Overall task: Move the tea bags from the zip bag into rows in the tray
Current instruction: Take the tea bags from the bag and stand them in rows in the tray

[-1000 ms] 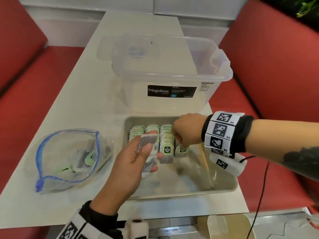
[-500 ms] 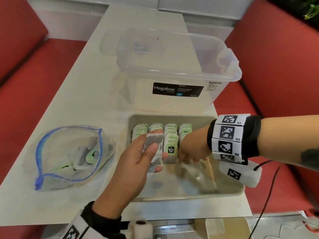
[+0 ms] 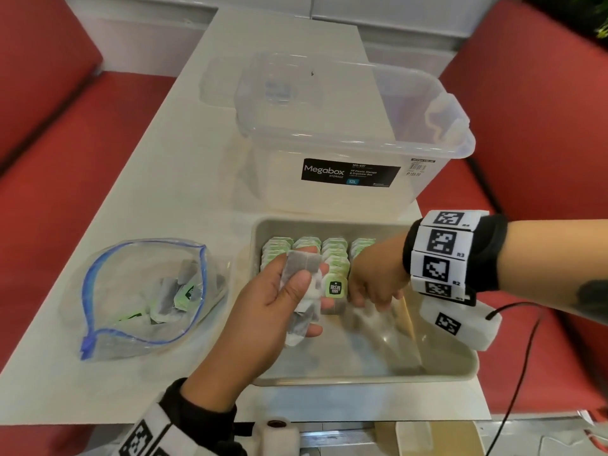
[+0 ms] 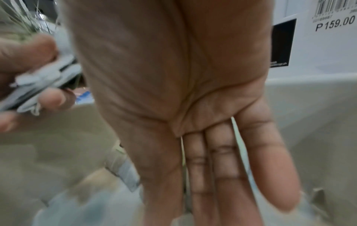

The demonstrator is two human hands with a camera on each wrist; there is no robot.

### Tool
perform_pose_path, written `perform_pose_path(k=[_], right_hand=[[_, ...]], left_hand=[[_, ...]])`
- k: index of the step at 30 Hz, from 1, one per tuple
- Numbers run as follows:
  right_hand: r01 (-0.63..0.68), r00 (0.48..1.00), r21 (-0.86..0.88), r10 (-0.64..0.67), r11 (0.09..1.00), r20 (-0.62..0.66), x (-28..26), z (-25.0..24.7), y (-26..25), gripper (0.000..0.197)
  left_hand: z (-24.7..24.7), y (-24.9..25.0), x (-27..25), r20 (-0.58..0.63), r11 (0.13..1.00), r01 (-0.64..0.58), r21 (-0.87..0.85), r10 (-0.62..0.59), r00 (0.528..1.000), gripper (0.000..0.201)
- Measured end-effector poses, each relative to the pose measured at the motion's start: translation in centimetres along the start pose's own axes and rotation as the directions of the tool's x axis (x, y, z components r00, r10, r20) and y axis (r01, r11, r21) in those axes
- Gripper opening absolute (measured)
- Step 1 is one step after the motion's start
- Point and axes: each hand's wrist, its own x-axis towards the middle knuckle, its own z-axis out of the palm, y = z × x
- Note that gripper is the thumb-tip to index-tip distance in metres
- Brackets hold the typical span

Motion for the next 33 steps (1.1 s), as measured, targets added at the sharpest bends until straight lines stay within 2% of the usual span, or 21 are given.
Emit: perform_pose_path(k=[3,5,6,7,9,10,11,13,15,17,20,22,23,25,27,29,33], right_hand=[[0.067,0.994,-0.022,-0.069,0.998,-0.086,-1.9,-0.7,0.0,0.023],[0.124,0.954,-0.003,-0.120,0.992,-0.274,-4.0,-1.3,-0.3,0.011],[0.170,0.894,0.012,-0.149,0.985,-0.422,-4.9,-1.4,-0.4,0.010],[0.233,0.795,0.037,-0.168,0.972,-0.583,-5.8,-1.3,-0.5,0.011],[0.386,0.549,0.057,-0.180,0.921,-0.816,-7.2,-0.6,-1.2,0.014],[0.456,0.469,0.047,-0.196,0.889,-0.861,-7.7,-0.2,-1.7,0.018],[0.499,0.441,0.034,-0.220,0.866,-0.870,-8.1,0.2,-2.2,0.025],[0.493,0.469,0.018,-0.248,0.870,-0.847,-8.0,1.2,-3.2,0.036],[0.455,0.481,0.016,-0.230,0.890,-0.846,-7.6,1.9,-3.4,0.036],[0.446,0.444,0.017,-0.204,0.895,-0.872,-7.5,2.3,-3.0,0.028],[0.365,0.421,-0.017,-0.182,0.931,-0.889,-7.6,2.9,-2.4,0.020],[0.325,0.377,-0.029,-0.158,0.945,-0.913,-7.9,3.3,-2.3,0.020],[0.343,0.335,-0.021,-0.143,0.939,-0.931,-8.0,3.4,-2.2,0.022],[0.441,0.257,0.057,-0.065,0.896,-0.964,-8.4,3.3,-1.6,0.020],[0.526,0.229,0.152,0.032,0.837,-0.973,-8.5,2.5,-0.4,0.011],[0.564,0.281,0.245,0.095,0.789,-0.955,-8.8,1.5,0.7,0.007],[0.577,0.442,0.370,0.102,0.728,-0.891,-8.8,0.4,2.0,0.011]], left_hand=[[-0.2,0.8,0.2,-0.041,0.992,0.079,-0.094,-0.083,0.996,0.025],[-0.2,1.1,0.2,-0.068,0.976,0.123,-0.179,-0.137,0.988,0.021],[-0.2,1.3,0.2,-0.072,0.964,0.142,-0.225,-0.162,0.984,0.022],[-0.1,1.5,0.2,-0.068,0.951,0.160,-0.265,-0.183,0.981,0.024],[0.3,1.7,0.3,-0.046,0.925,0.192,-0.328,-0.219,0.975,0.030],[0.5,1.9,0.3,-0.036,0.908,0.203,-0.368,-0.232,0.972,0.031],[0.8,2.0,0.2,-0.028,0.887,0.211,-0.410,-0.243,0.970,0.032],[1.3,2.5,0.3,0.002,0.849,0.230,-0.475,-0.260,0.966,0.034],[1.8,2.9,0.2,0.053,0.808,0.250,-0.534,-0.263,0.963,0.040],[2.2,3.0,0.2,0.075,0.799,0.259,-0.542,-0.261,0.962,0.048],[2.6,3.0,0.1,0.127,0.831,0.284,-0.479,-0.254,0.959,0.057],[3.0,2.9,0.1,0.152,0.848,0.295,-0.441,-0.253,0.955,0.062],[3.2,2.9,0.1,0.154,0.850,0.295,-0.436,-0.252,0.955,0.063],[3.7,2.6,0.0,0.134,0.860,0.278,-0.428,-0.243,0.961,0.061],[4.0,2.1,-0.1,0.101,0.884,0.254,-0.392,-0.233,0.967,0.049],[4.1,1.7,-0.1,0.074,0.904,0.226,-0.363,-0.214,0.974,0.042],[3.7,1.4,-0.3,0.039,0.972,0.101,-0.213,-0.095,0.995,0.037]])
